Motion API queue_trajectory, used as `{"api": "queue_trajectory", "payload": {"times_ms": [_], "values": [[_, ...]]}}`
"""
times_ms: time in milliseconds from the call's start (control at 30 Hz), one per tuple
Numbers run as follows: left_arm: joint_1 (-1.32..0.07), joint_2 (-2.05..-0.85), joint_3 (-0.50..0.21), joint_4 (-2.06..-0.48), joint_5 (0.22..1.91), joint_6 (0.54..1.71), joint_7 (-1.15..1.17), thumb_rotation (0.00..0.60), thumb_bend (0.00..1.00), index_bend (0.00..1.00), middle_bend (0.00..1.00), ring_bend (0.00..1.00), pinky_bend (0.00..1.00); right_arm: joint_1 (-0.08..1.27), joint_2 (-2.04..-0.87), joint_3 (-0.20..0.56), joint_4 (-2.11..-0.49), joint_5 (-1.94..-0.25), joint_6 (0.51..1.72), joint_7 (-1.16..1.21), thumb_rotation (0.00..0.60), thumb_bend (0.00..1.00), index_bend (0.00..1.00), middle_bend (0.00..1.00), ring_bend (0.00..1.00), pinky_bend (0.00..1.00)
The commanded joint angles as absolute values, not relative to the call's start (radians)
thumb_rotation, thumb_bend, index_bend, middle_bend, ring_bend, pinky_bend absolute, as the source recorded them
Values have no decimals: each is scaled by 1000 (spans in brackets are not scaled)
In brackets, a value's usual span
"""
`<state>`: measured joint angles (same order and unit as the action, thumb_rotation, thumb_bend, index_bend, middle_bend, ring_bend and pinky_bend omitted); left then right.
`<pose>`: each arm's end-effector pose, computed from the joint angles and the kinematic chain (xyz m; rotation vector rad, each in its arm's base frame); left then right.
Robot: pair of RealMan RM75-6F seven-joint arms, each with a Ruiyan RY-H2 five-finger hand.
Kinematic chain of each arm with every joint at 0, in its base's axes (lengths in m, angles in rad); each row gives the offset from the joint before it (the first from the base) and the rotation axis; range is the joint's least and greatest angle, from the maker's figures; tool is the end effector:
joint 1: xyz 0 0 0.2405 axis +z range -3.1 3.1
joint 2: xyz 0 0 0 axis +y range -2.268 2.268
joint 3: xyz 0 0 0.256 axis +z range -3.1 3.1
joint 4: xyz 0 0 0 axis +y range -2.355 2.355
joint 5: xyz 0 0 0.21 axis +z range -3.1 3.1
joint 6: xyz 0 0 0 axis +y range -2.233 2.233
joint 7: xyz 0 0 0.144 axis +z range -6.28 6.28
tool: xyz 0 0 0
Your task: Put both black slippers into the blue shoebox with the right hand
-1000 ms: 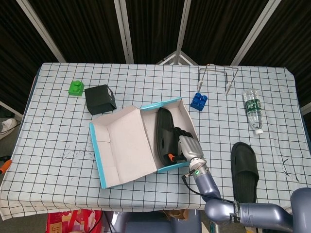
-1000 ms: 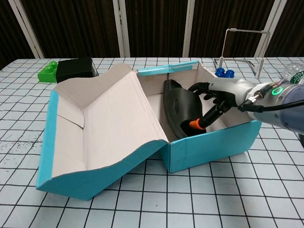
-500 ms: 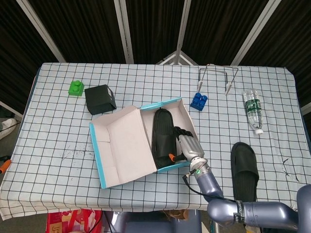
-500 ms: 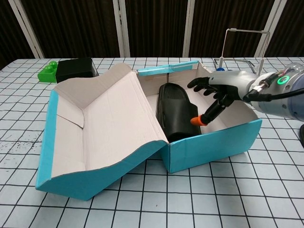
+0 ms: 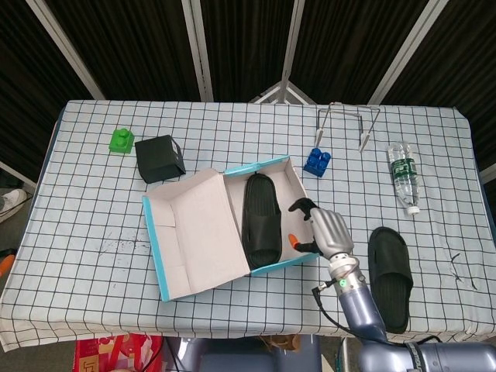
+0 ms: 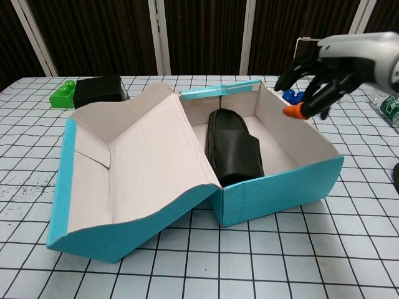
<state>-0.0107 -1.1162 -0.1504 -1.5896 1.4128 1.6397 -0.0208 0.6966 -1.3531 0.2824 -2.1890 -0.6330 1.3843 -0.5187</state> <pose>-0.3228 0.1738 0.2022 -1.1273 -0.7786 -0.9573 -0.0981 -0.2809 0.0661 1.4479 -1.3950 1.0193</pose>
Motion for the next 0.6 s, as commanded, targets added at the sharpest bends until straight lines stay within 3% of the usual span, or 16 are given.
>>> {"api": "queue_trajectory", "payload": {"times_ms": [33,300,600], "values": [[-7,-1114,-153,-1590,1411,1646,-26,600,37,219,47,0,43,571,-1279,136,-2308,-840,1541,-539,600,447,482,349,526,703],[-3,-1109,-155,-1591,1406,1648,-38,600,37,219,47,0,43,377,-1168,-157,-2341,-1152,1584,-485,600,479,617,501,666,763],[-2,-1110,-152,-1595,1413,1650,-30,600,37,219,47,0,43,271,-1178,-323,-2246,-1320,1472,-346,600,491,633,509,667,763]]}}
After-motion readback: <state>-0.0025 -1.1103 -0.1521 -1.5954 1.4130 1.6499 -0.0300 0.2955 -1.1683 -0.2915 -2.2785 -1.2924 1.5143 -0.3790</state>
